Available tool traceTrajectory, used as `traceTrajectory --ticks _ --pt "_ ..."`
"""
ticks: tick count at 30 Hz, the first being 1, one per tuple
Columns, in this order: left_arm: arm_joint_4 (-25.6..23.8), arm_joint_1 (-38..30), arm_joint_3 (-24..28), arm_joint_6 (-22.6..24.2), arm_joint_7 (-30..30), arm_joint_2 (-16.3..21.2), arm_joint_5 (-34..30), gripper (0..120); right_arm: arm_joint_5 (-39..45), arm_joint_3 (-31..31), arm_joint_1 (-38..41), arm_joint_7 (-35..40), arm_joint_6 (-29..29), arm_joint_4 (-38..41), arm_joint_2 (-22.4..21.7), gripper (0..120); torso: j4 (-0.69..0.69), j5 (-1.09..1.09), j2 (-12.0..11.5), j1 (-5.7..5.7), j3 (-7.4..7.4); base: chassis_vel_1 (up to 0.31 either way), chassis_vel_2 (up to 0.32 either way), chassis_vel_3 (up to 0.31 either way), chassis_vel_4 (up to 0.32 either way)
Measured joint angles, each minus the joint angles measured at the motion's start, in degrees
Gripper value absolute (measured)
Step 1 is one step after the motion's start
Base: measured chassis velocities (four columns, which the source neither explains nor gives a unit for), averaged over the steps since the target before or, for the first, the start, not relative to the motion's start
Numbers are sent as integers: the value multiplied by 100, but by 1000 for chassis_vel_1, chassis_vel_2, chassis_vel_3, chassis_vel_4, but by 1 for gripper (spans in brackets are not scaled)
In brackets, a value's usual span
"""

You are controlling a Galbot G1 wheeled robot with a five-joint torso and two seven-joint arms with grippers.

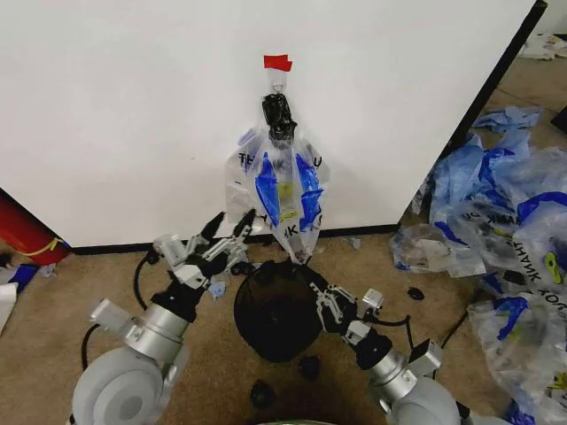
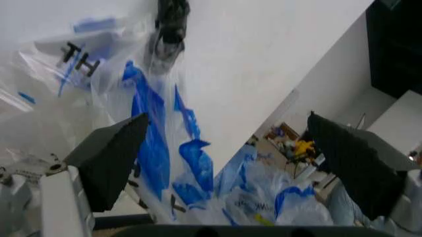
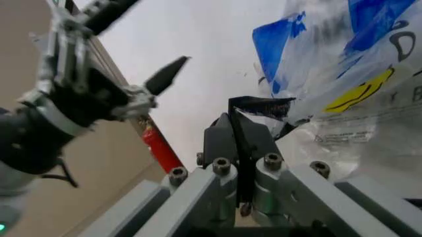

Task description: Pick up the garbage bag from the wall and place it over the trash bin.

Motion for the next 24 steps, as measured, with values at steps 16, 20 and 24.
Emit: traceTrajectory --ticks 16,20,24 --pt "1189 -1936 932 -132 -139 557 -633 96 138 -588 501 -5 1 -232 2 0 0 1 0 0 0 0 0 0 0" --pt "1373 -2166 1104 -179 -140 587 -636 96 134 -535 443 -3 1 -230 -18 0 2 2 0 0 0 0 0 0 0" --pt "1536 -2394 1392 -215 -145 598 -645 96 123 -396 301 -1 1 -183 -54 0 2 2 0 0 0 0 0 0 0"
